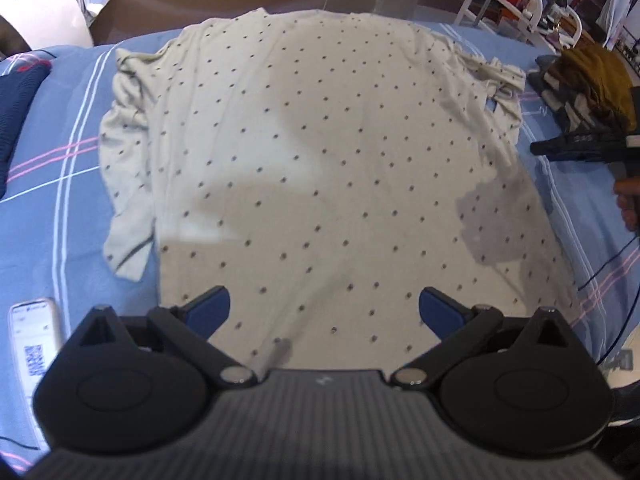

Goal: Fold small clothes

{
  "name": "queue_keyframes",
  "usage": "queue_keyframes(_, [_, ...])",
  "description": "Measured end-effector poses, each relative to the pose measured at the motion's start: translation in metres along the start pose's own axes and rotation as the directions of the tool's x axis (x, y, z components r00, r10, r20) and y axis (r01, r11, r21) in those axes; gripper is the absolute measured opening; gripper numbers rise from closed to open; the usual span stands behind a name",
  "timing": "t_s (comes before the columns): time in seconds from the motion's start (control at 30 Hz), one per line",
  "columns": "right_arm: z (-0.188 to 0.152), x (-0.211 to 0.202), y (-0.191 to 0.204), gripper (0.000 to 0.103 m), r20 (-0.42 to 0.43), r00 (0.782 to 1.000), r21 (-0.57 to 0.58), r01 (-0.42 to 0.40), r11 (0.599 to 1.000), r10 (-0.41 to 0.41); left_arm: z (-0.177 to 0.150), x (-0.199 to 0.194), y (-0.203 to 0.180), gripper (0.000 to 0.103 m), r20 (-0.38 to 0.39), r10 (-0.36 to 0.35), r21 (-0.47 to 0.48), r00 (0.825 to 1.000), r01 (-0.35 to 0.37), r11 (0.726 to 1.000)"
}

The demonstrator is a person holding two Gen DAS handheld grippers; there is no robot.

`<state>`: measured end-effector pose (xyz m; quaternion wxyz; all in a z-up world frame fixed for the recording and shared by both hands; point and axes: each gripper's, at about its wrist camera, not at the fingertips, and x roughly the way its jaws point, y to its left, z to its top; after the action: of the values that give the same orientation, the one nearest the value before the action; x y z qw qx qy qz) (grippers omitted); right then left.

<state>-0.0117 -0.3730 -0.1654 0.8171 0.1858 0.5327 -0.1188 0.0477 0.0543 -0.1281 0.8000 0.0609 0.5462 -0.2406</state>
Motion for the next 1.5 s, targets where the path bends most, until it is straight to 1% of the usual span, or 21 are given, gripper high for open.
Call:
queue_keyframes(0.03, [0.005,0.011,0.001,0.082,-0.007,1.0,0.007,0.011,1.0,-0.011,0.006,0.006,-0.007,0.103,0.008,-0.018,-0.015,1.0,0.018,1.0])
queue_keyframes(0.1, [0.013,0.032,0.003,0.081,-0.023,0.999,0.042,0.039,0.998,-0.039,0.014,0.017,-0.021,0.103,0.004,-0.036,-0.027,0.999,0.036,0.999])
queue_keyframes(0.17, [0.015,0.037,0.008,0.079,-0.001,0.998,0.064,0.069,0.996,-0.069,0.02,0.027,-0.036,0.103,-0.001,-0.044,-0.005,0.999,0.044,0.999])
queue_keyframes(0.2, [0.016,0.036,0.013,0.074,0.014,0.997,0.04,0.071,0.997,-0.072,0.022,0.031,-0.043,0.103,-0.007,-0.042,0.018,0.999,0.042,0.999])
queue_keyframes(0.23, [0.017,0.036,0.018,0.055,0.017,0.997,-0.003,0.074,0.997,-0.074,0.023,0.035,-0.05,0.103,-0.014,-0.04,0.04,0.999,0.04,0.998])
queue_keyframes(0.27, [0.017,0.036,0.022,0.032,0.022,0.997,-0.046,0.071,0.996,-0.07,0.024,0.039,-0.056,0.103,-0.02,-0.042,0.053,0.999,0.043,0.998])
queue_keyframes(0.33, [0.017,0.035,0.023,0.009,0.025,0.999,-0.101,0.051,0.994,-0.048,0.025,0.043,-0.065,0.103,-0.034,-0.053,0.07,0.998,0.056,0.996])
queue_keyframes(0.37, [0.018,0.034,0.021,0.007,0.028,0.999,-0.117,0.04,0.992,-0.037,0.025,0.044,-0.068,0.103,-0.035,-0.057,0.077,0.998,0.06,0.995])
queue_keyframes(0.43, [0.019,0.03,0.014,0.006,0.043,0.999,-0.136,0.039,0.99,-0.033,0.027,0.047,-0.073,0.103,-0.04,-0.063,0.087,0.997,0.066,0.994])
queue_keyframes(0.6, [0.025,0.006,-0.011,0.006,0.087,0.993,-0.142,0.086,0.986,-0.074,0.032,0.049,-0.081,0.103,-0.044,-0.059,0.107,0.997,0.064,0.992])
queue_keyframes(0.77, [0.023,-0.019,-0.04,0.006,0.072,0.987,-0.171,0.153,0.973,-0.142,0.035,0.054,-0.086,0.103,-0.055,-0.058,0.114,0.997,0.064,0.991])
queue_keyframes(0.93, [0.012,-0.034,-0.065,0.006,0.035,0.982,-0.17,0.191,0.967,-0.187,0.035,0.06,-0.093,0.103,-0.078,-0.025,0.157,0.997,0.037,0.987])
queue_keyframes(1.03, [0.003,-0.043,-0.078,0.006,0.031,0.967,-0.205,0.253,0.945,-0.253,0.034,0.059,-0.097,0.103,-0.077,-0.027,0.184,0.997,0.041,0.982])
queue_keyframes(1.13, [-0.003,-0.052,-0.098,0.006,0.023,0.958,-0.162,0.287,0.944,-0.287,0.034,0.059,-0.1,0.103,-0.081,-0.032,0.182,0.996,0.047,0.982])
queue_keyframes(1.23, [-0.014,-0.06,-0.102,0.006,0.02,0.947,-0.21,0.317,0.925,-0.32,0.034,0.059,-0.102,0.103,-0.081,-0.034,0.184,0.996,0.048,0.982])
queue_keyframes(1.27, [-0.017,-0.064,-0.104,0.006,0.018,0.949,-0.203,0.311,0.929,-0.314,0.034,0.058,-0.103,0.103,-0.08,-0.036,0.185,0.996,0.051,0.982])
queue_keyframes(1.3, [-0.019,-0.068,-0.105,0.006,0.015,0.96,-0.19,0.277,0.942,-0.28,0.035,0.058,-0.104,0.103,-0.082,-0.038,0.186,0.996,0.052,0.981])
queue_keyframes(1.33, [-0.021,-0.072,-0.105,0.006,0.015,0.974,-0.174,0.224,0.959,-0.225,0.035,0.058,-0.105,0.103,-0.084,-0.038,0.189,0.996,0.054,0.98])
queue_keyframes(1.4, [-0.022,-0.081,-0.105,0.006,0.016,0.994,-0.074,0.107,0.991,-0.107,0.037,0.058,-0.108,0.103,-0.086,-0.037,0.202,0.996,0.054,0.978])
queue_keyframes(1.47, [-0.02,-0.096,-0.099,0.006,0.031,0.998,0.017,0.049,0.999,-0.05,0.039,0.055,-0.112,0.103,-0.08,-0.039,0.215,0.996,0.056,0.975])
queue_keyframes(1.5, [-0.018,-0.108,-0.094,0.006,0.053,0.999,0.057,0.0,0.998,-0.003,0.041,0.053,-0.114,0.103,-0.077,-0.046,0.218,0.996,0.062,0.974])
